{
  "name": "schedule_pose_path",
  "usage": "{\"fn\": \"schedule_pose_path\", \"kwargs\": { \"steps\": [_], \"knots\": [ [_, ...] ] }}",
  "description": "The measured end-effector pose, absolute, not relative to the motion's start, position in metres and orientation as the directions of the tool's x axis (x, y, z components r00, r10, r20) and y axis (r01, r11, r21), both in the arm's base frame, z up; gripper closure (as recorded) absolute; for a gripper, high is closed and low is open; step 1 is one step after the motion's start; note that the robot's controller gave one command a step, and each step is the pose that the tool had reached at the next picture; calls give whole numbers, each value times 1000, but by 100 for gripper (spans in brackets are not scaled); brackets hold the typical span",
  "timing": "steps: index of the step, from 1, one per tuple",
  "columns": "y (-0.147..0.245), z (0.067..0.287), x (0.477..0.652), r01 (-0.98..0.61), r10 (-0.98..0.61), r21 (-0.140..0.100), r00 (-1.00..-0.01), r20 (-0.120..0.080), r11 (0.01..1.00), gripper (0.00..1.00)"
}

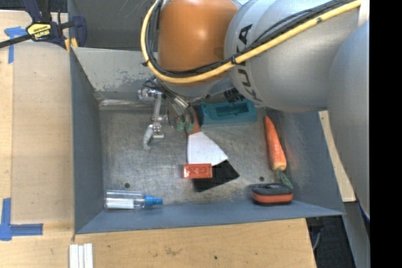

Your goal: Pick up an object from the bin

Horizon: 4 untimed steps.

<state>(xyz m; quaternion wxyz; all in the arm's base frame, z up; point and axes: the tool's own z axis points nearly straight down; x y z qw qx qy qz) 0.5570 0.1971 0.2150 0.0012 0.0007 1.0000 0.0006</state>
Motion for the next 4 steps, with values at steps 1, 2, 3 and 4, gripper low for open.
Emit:
{"fn": "schedule_pose_path", "kwargs": {
  "steps": [1,2,3,4],
  "knots": [
    [197,215,557,2,2,1,-1000,-2,1000,0],
    [148,191,502,-44,-44,1,-999,-5,999,0],
    [119,183,503,-208,-208,0,-978,2,978,0],
    [92,137,522,-413,-413,-2,-911,-7,911,0]
  ]
}}
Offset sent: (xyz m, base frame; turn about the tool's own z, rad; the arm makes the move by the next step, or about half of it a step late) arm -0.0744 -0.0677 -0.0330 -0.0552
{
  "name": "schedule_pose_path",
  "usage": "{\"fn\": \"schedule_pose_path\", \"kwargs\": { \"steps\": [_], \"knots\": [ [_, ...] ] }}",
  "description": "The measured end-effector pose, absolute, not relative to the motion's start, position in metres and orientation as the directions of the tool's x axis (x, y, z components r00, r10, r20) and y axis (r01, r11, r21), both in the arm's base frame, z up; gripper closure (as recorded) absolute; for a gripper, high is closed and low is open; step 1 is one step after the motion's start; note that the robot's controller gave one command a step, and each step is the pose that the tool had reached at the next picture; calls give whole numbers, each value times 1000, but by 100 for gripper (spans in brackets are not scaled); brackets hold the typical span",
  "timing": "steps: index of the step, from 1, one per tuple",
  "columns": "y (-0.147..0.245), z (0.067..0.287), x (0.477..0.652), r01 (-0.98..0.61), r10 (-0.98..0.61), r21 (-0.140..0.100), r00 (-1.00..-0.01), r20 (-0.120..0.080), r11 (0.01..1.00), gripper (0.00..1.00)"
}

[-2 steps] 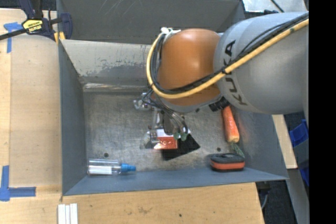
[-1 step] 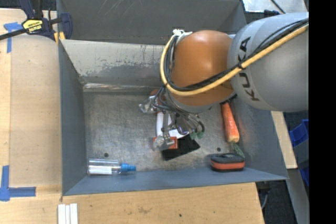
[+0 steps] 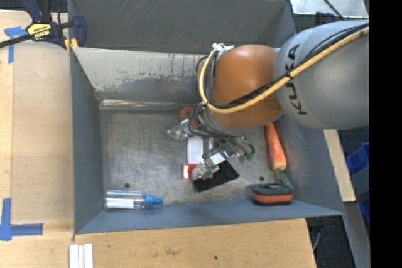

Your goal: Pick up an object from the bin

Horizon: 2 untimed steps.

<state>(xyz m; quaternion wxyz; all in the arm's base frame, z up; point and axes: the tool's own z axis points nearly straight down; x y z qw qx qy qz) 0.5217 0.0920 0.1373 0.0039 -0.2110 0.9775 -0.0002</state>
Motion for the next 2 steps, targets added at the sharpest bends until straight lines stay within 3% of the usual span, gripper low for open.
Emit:
{"fn": "schedule_pose_path", "kwargs": {
  "steps": [1,2],
  "knots": [
    [67,81,538,-463,-463,4,-886,18,886,100],
    [67,81,538,-463,-463,4,-886,18,886,100]
  ]
}}
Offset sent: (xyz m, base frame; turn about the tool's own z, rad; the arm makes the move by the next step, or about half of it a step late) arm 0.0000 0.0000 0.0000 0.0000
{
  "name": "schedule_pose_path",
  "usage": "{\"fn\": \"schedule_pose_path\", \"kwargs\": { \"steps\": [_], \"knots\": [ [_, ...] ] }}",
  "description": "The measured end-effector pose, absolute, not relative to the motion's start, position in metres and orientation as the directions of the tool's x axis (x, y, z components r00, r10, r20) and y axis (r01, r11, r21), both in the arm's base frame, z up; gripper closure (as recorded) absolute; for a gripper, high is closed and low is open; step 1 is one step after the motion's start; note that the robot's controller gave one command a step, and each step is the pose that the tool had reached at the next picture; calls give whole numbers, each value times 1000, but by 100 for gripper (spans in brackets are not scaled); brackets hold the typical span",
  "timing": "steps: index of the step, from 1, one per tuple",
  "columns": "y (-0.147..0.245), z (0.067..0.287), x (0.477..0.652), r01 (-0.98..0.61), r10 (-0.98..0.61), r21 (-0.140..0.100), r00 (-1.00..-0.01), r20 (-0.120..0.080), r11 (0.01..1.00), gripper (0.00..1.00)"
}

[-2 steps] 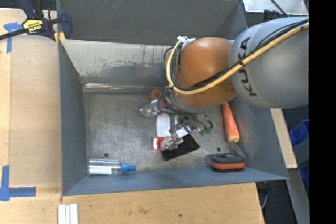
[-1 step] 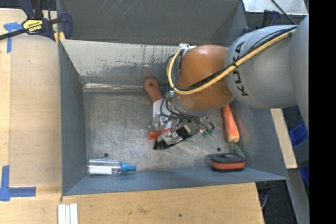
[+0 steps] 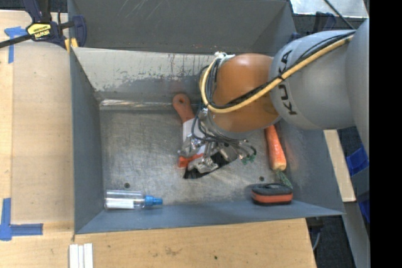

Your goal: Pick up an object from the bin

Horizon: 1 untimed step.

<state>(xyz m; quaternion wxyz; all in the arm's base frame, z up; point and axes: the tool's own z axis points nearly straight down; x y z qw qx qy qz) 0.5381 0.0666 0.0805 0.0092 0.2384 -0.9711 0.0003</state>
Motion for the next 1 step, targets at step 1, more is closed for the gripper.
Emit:
{"fn": "schedule_pose_path", "kwargs": {
  "steps": [1],
  "knots": [
    [53,250,524,-360,-360,-3,-933,-11,933,100]
  ]
}}
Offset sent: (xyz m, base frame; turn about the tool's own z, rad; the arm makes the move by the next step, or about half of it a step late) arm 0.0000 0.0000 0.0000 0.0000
